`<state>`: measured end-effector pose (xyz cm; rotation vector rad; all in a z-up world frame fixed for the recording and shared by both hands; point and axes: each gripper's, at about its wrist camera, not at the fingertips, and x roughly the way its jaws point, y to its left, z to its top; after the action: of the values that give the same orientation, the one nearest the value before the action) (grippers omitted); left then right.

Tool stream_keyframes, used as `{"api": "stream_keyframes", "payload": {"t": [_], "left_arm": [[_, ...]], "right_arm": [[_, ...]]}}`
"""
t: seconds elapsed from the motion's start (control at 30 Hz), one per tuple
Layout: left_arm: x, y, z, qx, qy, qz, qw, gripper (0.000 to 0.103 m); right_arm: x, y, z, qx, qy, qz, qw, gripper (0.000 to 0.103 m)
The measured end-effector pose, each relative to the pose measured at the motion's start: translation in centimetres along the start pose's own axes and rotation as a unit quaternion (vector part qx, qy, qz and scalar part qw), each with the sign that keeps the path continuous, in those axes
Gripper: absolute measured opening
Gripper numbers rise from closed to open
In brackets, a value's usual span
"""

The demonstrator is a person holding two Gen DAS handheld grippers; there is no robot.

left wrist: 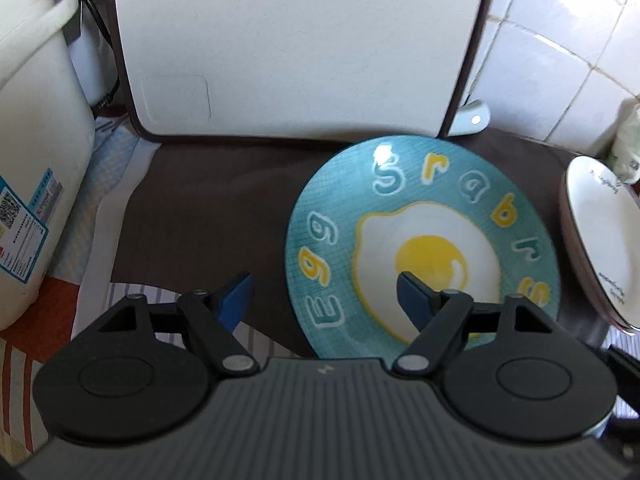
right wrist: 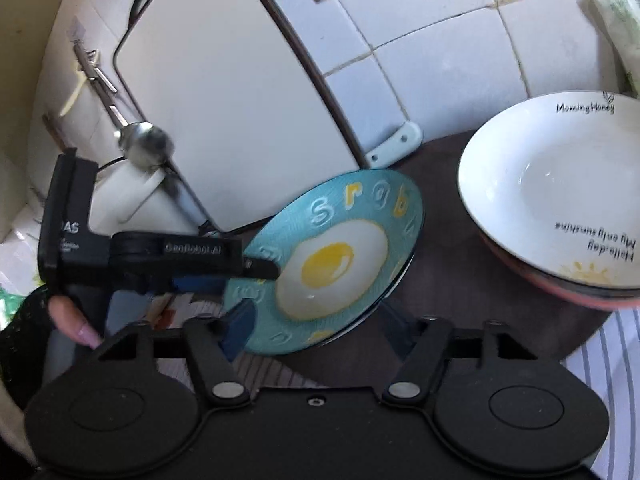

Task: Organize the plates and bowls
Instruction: 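Close both grippers on the teal Egg plate's rim, then lift the teal Egg plate upright toward the stacked dishes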

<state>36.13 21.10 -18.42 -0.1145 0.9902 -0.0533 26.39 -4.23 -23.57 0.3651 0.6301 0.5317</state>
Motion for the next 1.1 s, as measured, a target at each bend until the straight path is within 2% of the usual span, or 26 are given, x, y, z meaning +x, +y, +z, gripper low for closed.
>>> {"api": "stream_keyframes", "payload": {"t": [0.03,0.13,0.2,0.27,0.33,0.4,0.47,0.63,0.8,0.9,1.07,1.1], "left_arm": [[0.1,0.1,0.0,-0.001,-0.002,-0.002,1.0000,0.074],[0.1,0.3,0.1,-0.001,-0.002,0.000,1.0000,0.059],[0.0,0.2,0.0,0.001,-0.002,-0.006,1.0000,0.048],[0.4,0.1,0.0,0.008,0.007,0.009,0.9999,0.038],[0.9,0.0,0.0,0.003,0.003,0.018,0.9998,0.033],[1.0,0.2,0.0,-0.015,-0.001,0.014,0.9998,0.032],[1.0,0.4,-0.1,-0.029,-0.003,0.012,0.9995,0.031],[1.1,1.4,0.4,-0.073,0.016,0.003,0.9972,0.026],[1.4,2.3,0.1,-0.110,0.016,-0.017,0.9936,0.026],[1.3,2.2,-0.2,-0.112,0.013,-0.017,0.9934,0.026],[1.2,3.3,0.2,-0.165,0.045,-0.046,0.9841,0.024],[1.1,3.4,0.0,-0.169,0.046,-0.053,0.9830,0.020]], "right_arm": [[0.4,-0.2,0.1,0.007,0.000,-0.011,1.000,0.061],[0.9,-1.2,0.5,0.047,0.001,-0.019,0.999,0.051],[1.0,-1.6,0.7,0.062,0.002,-0.023,0.998,0.048],[1.2,-1.9,0.8,0.066,0.004,-0.027,0.997,0.045],[1.5,-2.2,0.6,0.069,0.008,-0.023,0.997,0.034],[1.9,-2.8,0.4,0.087,0.016,-0.024,0.996,0.026],[1.9,-3.3,0.1,0.115,0.010,-0.015,0.993,0.025],[2.0,-3.6,0.1,0.162,0.008,-0.032,0.986,0.020],[2.8,-2.9,0.9,0.158,0.020,-0.062,0.985,0.015],[3.0,-2.7,1.0,0.148,0.020,-0.071,0.986,0.016],[2.8,-2.0,1.9,0.101,0.038,-0.083,0.991,0.019],[2.5,-2.3,2.0,0.102,0.038,-0.076,0.991,0.019]]}}
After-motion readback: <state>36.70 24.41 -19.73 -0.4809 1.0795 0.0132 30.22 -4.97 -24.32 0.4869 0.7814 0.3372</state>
